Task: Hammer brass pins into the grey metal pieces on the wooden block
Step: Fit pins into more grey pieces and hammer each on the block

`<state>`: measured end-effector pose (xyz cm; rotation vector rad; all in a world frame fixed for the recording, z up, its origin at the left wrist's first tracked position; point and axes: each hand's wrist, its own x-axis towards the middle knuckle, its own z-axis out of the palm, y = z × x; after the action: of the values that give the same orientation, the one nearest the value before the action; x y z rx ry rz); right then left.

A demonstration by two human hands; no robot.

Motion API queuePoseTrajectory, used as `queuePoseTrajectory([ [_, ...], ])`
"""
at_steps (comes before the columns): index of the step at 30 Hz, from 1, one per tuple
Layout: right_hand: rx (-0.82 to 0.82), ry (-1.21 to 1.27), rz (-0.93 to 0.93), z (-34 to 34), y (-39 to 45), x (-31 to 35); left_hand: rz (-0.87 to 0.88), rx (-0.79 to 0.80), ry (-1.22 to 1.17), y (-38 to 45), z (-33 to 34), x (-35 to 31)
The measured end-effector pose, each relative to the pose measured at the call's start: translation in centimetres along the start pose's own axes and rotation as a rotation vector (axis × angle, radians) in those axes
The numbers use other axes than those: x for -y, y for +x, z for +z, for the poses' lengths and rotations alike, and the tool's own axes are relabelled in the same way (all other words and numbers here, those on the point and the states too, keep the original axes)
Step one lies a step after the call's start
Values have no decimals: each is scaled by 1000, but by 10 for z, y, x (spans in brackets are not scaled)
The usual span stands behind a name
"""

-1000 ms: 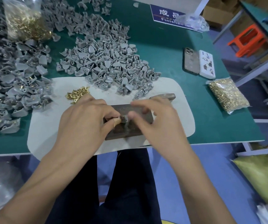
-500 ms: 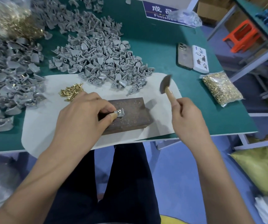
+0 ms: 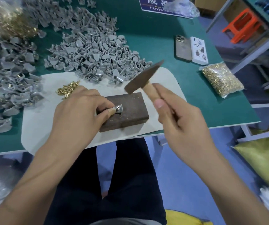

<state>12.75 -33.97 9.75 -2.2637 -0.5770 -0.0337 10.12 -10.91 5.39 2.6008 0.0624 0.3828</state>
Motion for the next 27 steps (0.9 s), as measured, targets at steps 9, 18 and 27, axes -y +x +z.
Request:
queuePoseTrajectory([
  [9, 83, -158, 63, 10, -1, 0, 67, 56, 104, 8, -6, 3],
  [18, 183, -124, 124, 21, -14, -2, 63, 47, 71, 8, -8, 4],
  [27, 152, -196, 144, 19, -14, 0, 56, 38, 51, 7, -7, 5],
])
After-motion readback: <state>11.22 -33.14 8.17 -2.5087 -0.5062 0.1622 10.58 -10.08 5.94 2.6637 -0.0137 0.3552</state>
